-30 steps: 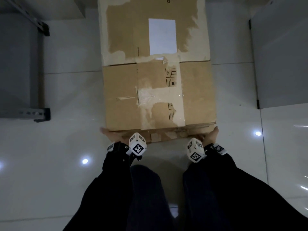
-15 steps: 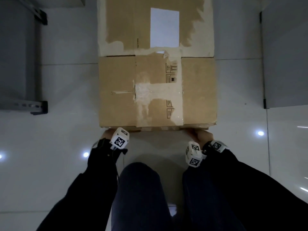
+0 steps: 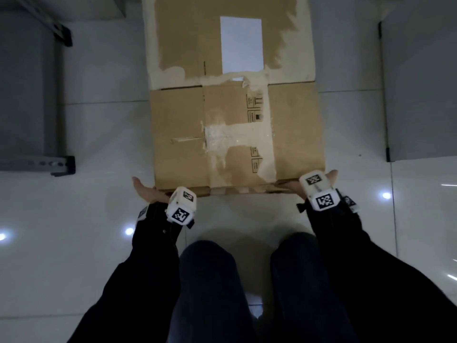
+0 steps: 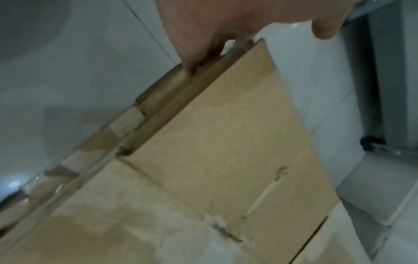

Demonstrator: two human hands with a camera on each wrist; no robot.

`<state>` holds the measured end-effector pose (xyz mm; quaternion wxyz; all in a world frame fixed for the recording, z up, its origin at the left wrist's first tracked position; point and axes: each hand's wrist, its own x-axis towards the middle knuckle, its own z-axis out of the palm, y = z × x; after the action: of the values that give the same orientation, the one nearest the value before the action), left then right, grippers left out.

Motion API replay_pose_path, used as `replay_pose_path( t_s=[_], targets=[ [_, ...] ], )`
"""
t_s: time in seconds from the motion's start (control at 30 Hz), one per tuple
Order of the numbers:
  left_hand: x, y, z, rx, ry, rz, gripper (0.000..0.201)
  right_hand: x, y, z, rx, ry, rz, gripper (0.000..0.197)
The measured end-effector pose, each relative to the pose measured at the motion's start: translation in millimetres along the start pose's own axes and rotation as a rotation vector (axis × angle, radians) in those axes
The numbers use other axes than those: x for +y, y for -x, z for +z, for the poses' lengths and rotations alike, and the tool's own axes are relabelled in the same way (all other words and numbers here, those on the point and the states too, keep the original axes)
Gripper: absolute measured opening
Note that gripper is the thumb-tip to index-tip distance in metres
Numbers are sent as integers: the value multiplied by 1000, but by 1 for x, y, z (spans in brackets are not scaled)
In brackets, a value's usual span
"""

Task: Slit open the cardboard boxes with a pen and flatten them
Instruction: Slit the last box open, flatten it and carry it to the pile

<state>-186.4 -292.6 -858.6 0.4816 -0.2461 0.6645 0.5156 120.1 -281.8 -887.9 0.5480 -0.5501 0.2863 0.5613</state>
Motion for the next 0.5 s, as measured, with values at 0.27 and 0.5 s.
replay_pose_path(
  t_s=[0.27,0.5],
  targets=[
    [1,-10,-28,-38,-613,56,70,-15,26,-9,112,610,-64,41],
    [-4,-19,-33,-38,-519,58,45,-28,-7,-27,235,774,-231,31]
  ],
)
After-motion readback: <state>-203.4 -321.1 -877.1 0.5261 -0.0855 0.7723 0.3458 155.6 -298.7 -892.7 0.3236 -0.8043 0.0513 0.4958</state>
